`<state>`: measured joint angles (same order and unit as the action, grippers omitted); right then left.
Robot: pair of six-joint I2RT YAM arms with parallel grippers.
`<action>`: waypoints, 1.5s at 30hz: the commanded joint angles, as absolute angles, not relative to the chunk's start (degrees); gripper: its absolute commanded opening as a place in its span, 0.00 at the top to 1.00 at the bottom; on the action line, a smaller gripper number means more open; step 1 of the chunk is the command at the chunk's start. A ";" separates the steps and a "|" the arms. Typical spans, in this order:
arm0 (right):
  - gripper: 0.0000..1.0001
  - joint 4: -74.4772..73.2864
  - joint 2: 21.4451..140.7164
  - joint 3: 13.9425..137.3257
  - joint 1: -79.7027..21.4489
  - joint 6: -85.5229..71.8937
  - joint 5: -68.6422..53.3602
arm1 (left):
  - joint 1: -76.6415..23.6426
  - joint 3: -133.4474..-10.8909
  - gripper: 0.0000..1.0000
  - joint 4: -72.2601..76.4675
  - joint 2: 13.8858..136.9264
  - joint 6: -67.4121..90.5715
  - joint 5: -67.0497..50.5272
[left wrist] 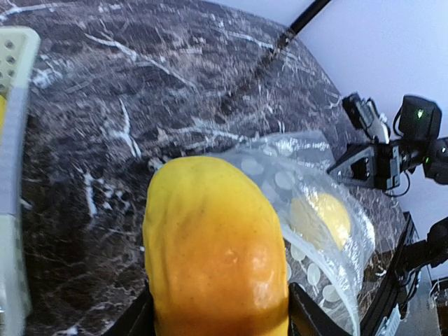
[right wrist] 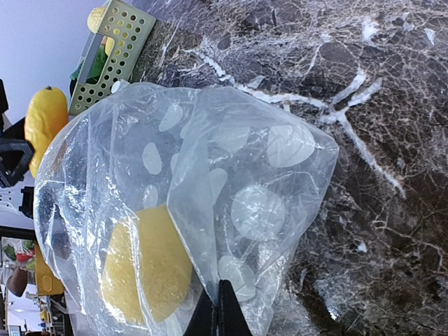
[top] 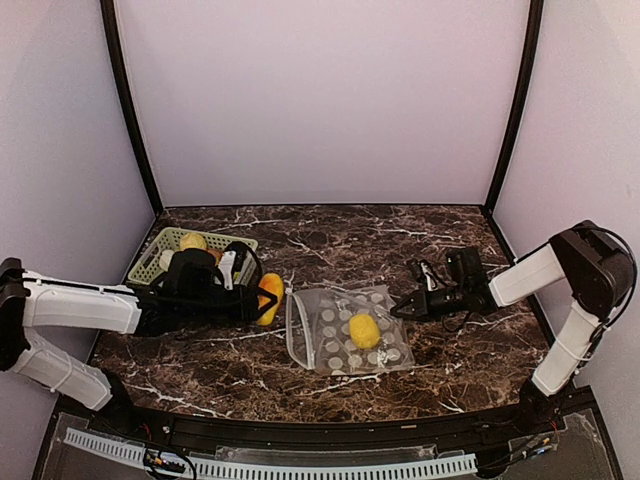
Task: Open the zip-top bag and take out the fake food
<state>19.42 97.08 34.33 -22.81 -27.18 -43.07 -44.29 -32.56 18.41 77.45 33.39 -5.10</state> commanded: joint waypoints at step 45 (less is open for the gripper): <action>1.00 21.63 97.35 33.06 -22.41 -26.29 -44.91 | -3.20 -34.68 0.13 2.68 65.53 35.97 1.86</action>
<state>20.16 97.06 33.39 -22.74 -26.87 -44.03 -3.57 -35.11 0.95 67.64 37.06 2.74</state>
